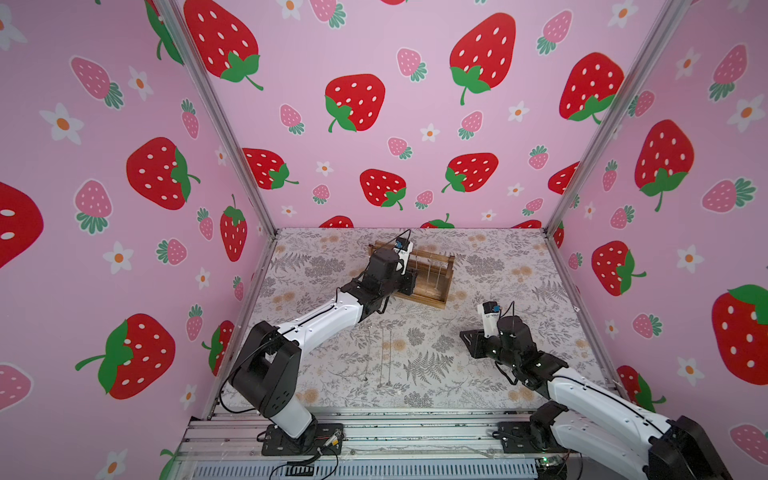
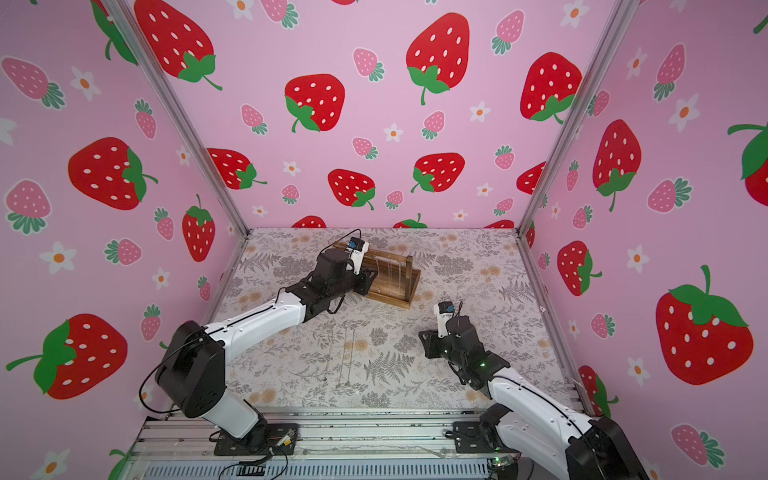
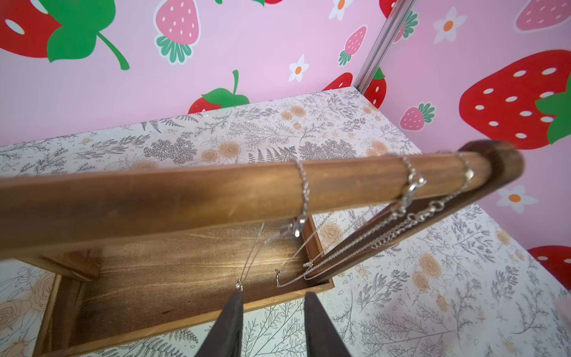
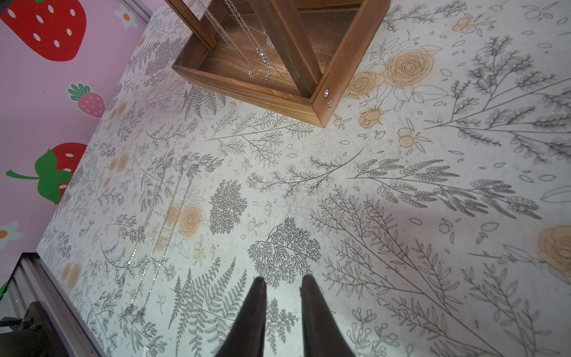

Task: Take the necklace off the jewelry display stand
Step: Take off the necklace from the stand.

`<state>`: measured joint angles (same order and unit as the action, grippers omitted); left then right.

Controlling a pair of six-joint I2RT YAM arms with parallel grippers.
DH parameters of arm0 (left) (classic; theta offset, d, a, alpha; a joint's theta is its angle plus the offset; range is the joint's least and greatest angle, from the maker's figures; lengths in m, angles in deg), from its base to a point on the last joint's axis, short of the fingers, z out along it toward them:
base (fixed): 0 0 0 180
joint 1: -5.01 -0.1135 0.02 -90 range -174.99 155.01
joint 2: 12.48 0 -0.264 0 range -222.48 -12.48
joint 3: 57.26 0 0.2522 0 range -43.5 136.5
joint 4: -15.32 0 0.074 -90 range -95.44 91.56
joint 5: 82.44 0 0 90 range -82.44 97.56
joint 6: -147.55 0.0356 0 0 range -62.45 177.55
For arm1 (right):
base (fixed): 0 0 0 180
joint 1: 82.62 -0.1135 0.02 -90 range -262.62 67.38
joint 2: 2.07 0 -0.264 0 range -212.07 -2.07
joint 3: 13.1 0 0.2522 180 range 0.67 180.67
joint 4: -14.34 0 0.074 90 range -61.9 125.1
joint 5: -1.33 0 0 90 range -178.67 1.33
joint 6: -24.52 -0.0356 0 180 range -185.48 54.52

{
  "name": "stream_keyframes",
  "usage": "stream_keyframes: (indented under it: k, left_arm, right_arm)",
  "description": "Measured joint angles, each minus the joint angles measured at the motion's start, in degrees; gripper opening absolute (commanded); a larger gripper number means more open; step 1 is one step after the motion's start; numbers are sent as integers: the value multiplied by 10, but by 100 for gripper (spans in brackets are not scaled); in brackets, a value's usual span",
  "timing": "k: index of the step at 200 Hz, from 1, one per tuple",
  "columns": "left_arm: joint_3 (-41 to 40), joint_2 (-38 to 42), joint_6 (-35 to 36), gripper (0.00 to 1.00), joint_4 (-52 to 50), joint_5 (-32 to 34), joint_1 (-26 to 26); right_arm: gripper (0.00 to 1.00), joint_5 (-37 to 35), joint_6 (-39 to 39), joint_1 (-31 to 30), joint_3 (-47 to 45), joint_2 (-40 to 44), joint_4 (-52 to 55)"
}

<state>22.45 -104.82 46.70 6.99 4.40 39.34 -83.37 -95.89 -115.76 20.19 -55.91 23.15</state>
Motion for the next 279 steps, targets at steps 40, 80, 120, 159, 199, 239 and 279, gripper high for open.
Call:
stream_keyframes:
  k: [40,80,120,159,199,239,279]
  left_arm:
    - [24,0,2,34,0,-1,-4]
    - [35,-1,5,30,-2,-3,-8]
    - [47,-9,6,30,-5,-5,-11]
    - [54,-28,6,29,-6,-7,-12]
    - [54,-32,5,24,-10,-10,-12]
    - [55,-32,5,23,-10,-16,-12]
    - [55,-32,1,23,-9,-22,-12]
  right_arm:
    - [23,2,0,1,0,0,0]
    - [23,5,0,1,0,0,0]
    - [23,6,0,1,0,0,0]
    - [23,7,0,1,0,0,0]
    - [23,7,0,1,0,0,0]
    - [23,7,0,1,0,0,0]
    - [23,7,0,1,0,-1,-1]
